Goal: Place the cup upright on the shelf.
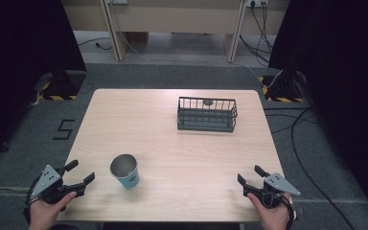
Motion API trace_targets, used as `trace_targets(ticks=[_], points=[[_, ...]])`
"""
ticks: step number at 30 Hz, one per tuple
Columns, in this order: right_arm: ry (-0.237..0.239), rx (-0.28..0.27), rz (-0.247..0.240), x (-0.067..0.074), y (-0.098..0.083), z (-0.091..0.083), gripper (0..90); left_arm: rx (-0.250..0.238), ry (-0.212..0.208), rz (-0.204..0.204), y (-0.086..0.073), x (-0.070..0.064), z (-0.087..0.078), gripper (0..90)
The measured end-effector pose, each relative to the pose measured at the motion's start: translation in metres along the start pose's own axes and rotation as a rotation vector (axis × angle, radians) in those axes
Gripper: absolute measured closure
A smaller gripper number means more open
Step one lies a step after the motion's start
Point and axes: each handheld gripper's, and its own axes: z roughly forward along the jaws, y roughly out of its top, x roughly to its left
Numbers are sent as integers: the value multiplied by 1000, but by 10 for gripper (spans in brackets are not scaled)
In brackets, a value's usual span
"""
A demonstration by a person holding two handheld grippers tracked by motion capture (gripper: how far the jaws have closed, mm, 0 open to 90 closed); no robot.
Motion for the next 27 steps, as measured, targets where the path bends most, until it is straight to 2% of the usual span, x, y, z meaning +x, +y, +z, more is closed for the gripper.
trace_targets(ticks=[14, 27], points=[[0, -6, 24, -2, 0, -1, 216, 7, -91, 34, 3, -16, 4, 146], [2, -5, 26, -2, 0, -1, 217, 13, -141, 45, 3, -22, 8, 145]])
